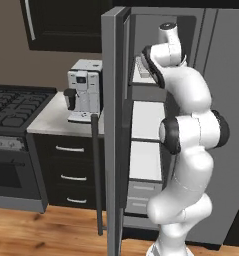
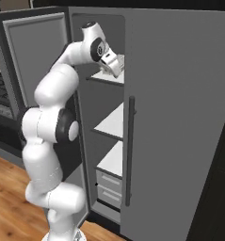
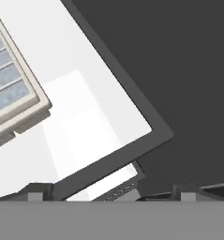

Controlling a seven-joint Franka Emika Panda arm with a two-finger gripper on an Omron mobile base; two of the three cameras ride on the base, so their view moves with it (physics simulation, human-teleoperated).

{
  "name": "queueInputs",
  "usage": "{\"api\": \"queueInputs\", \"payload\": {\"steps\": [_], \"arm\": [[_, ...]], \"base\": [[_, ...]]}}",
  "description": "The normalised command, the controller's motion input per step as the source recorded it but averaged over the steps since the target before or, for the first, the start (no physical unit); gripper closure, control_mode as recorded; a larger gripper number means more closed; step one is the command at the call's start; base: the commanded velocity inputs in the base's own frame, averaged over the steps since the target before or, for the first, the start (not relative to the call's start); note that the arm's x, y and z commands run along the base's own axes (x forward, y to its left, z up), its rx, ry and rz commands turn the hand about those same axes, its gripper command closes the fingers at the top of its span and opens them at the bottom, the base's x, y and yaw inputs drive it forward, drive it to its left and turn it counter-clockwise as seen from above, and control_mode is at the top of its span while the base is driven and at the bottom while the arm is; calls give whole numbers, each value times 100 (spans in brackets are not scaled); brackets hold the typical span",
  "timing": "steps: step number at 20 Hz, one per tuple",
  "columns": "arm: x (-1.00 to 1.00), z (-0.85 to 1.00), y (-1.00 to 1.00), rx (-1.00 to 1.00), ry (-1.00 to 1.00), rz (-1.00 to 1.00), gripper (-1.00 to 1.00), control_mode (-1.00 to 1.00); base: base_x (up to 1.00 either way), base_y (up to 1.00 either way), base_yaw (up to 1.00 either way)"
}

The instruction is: The ice cube tray has been filled with water. Take the tray and place it in the freezer to make ice. Close the freezer door after placing the tray.

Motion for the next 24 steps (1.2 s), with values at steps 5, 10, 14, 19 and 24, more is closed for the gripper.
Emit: {"api": "queueInputs", "payload": {"steps": [5,10,14,19,24], "arm": [[-100,-38,30,-20,-25,10,-100,-100],[-100,14,10,-8,-20,12,-100,-100],[-100,40,0,0,-9,10,-100,-100],[-100,50,1,0,4,14,-100,-100],[-73,35,8,0,13,17,-100,-100]], "base": [[0,0,0],[0,0,0],[0,0,0],[0,0,0],[0,0,0]]}}
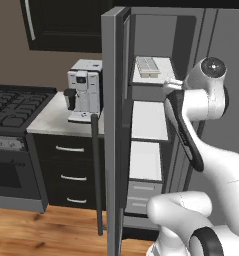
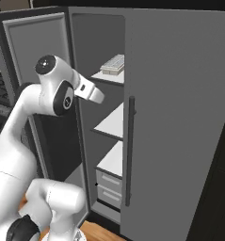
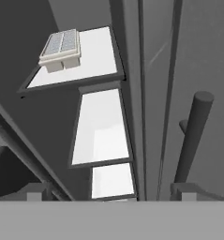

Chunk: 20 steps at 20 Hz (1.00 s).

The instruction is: The ice cube tray has been filled with water. Take the tray and place it in the freezer to make ice. Close the freezer door after placing the tray.

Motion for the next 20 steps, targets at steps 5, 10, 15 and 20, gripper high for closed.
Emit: {"api": "queueInputs", "payload": {"steps": [5,10,15,20], "arm": [[-54,38,9,0,2,13,-100,-100],[-54,28,0,0,0,10,-100,-100],[-13,3,0,0,0,2,-100,100],[0,0,0,0,0,0,-100,100]], "base": [[0,0,0],[0,0,0],[-50,0,6],[-70,8,3]]}}
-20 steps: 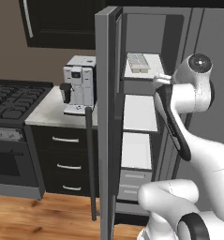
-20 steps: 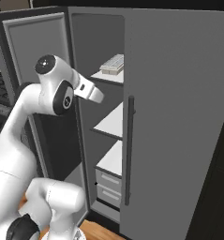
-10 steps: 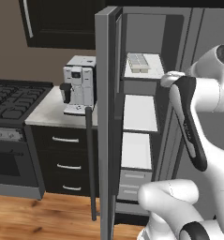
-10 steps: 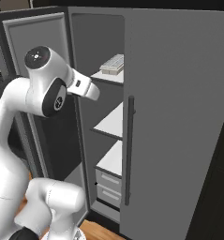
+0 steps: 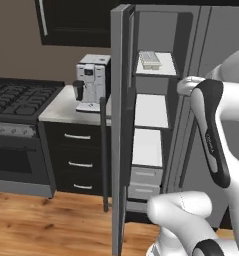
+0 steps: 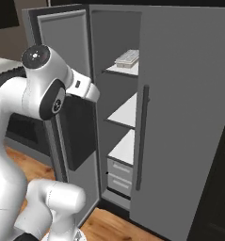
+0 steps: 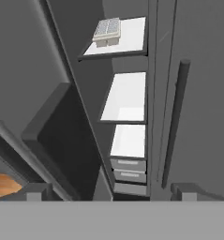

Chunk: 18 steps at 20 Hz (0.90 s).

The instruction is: The ice cube tray has been filled with water. Take the tray and place it in the freezer to make ice. Close the freezer door after placing the tray.

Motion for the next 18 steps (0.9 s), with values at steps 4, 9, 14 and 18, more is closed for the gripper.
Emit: {"api": "queueInputs", "payload": {"steps": [4,9,14,18], "arm": [[0,0,0,0,0,0,-100,100],[0,0,0,0,0,0,-100,100],[0,0,9,-1,-1,0,-100,-100],[-9,0,36,-3,-7,0,-100,-100]], "base": [[-78,12,0],[-84,1,0],[-11,1,0],[0,0,0]]}}
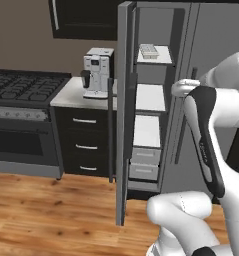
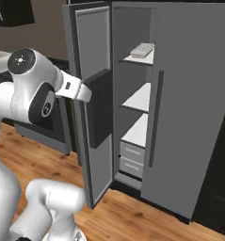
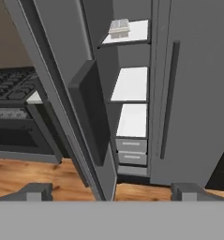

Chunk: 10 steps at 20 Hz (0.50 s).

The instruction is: The ice cube tray has been filled with water. Take the tray and place it in the freezer to make ice. Close the freezer door after placing the tray.

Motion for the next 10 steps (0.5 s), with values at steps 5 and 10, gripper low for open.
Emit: {"api": "queueInputs", "payload": {"steps": [5,10], "arm": [[0,0,57,-5,-1,0,-100,-100],[8,0,85,-9,1,0,-100,-100]], "base": [[0,0,0],[0,0,0]]}}
